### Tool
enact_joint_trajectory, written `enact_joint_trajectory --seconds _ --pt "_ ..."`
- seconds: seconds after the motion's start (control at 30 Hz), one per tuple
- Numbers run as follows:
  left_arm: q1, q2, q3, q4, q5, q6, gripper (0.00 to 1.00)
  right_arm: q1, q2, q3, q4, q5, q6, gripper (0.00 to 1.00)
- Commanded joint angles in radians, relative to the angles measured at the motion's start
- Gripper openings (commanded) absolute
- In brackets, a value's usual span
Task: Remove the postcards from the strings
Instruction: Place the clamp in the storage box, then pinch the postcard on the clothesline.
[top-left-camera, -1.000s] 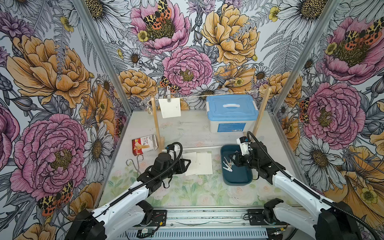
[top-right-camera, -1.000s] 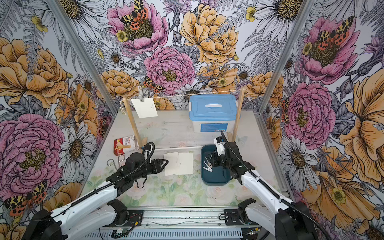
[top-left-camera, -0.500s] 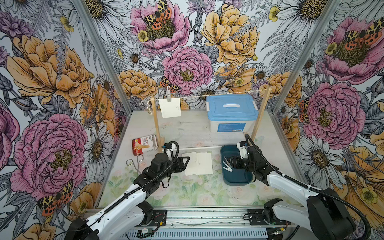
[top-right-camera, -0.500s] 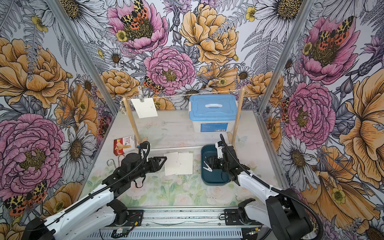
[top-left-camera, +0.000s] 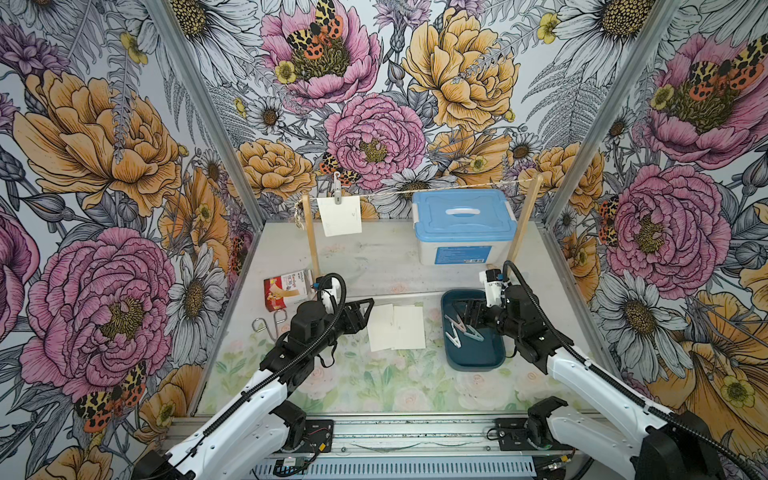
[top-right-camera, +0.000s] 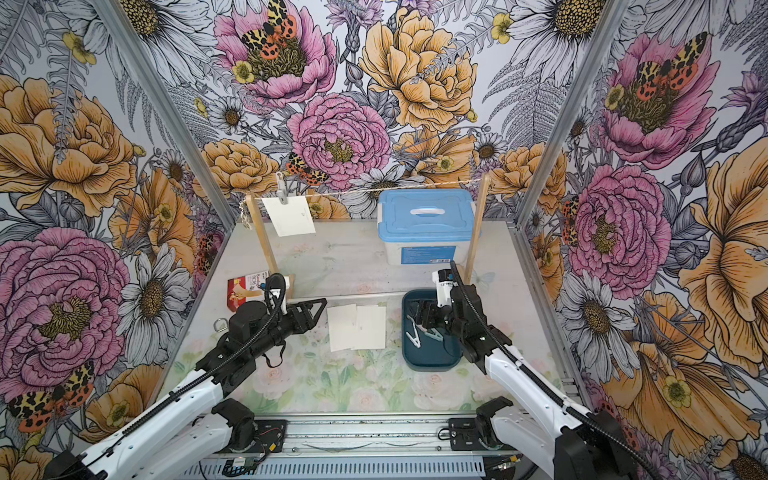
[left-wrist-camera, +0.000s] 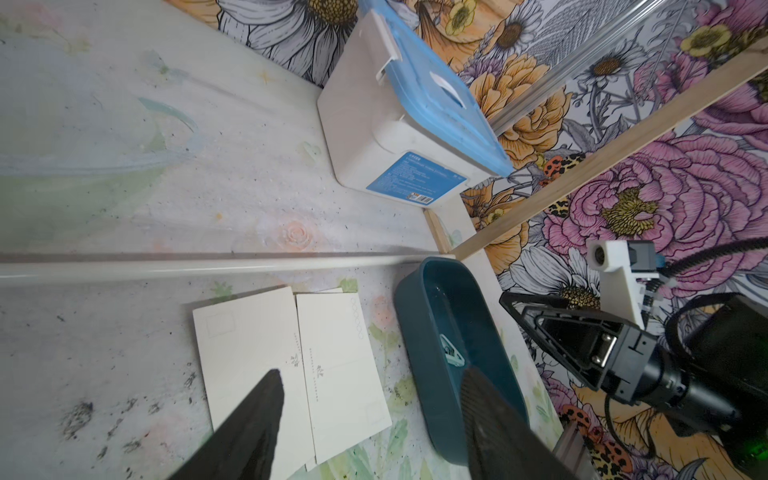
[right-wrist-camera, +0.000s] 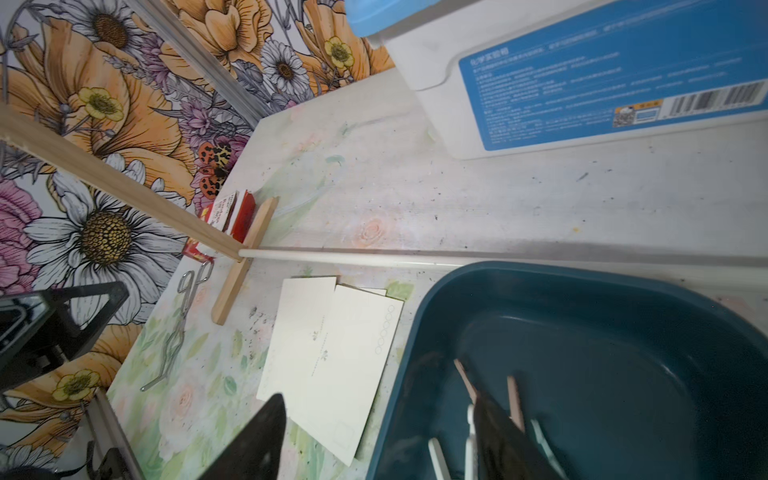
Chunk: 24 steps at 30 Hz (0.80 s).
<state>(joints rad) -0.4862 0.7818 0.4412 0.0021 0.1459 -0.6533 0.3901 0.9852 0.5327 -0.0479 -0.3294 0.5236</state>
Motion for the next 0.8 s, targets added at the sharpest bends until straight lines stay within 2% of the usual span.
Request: enact_joint_trajectory --seconds 0.0,0.1,0.33,0.53,0.77 --pt "0.024 -0.028 0.008 0.102 -0.01 -0.004 0.75 0.023 -0.033 0.052 0.003 -0.054 -0.007 0.75" --pt "0.045 -0.04 0.005 0.164 -0.012 -0.016 0.77 0.038 -0.042 0.078 0.012 -0.088 -0.007 0.76" --pt "0.082 -0.024 -0.019 0.442 -0.054 -0.036 0.91 0.08 -0.014 0.115 0.066 -0.149 -0.008 0.77" --pt "0.135 0.107 0.029 0.633 -0.031 -0.022 0.96 0.116 0.027 0.138 0.091 -0.166 -0.013 0.77" --pt "0.184 0.312 0.029 1.004 -0.001 -0.067 0.98 0.136 0.03 0.159 0.102 -0.195 -0.023 0.77"
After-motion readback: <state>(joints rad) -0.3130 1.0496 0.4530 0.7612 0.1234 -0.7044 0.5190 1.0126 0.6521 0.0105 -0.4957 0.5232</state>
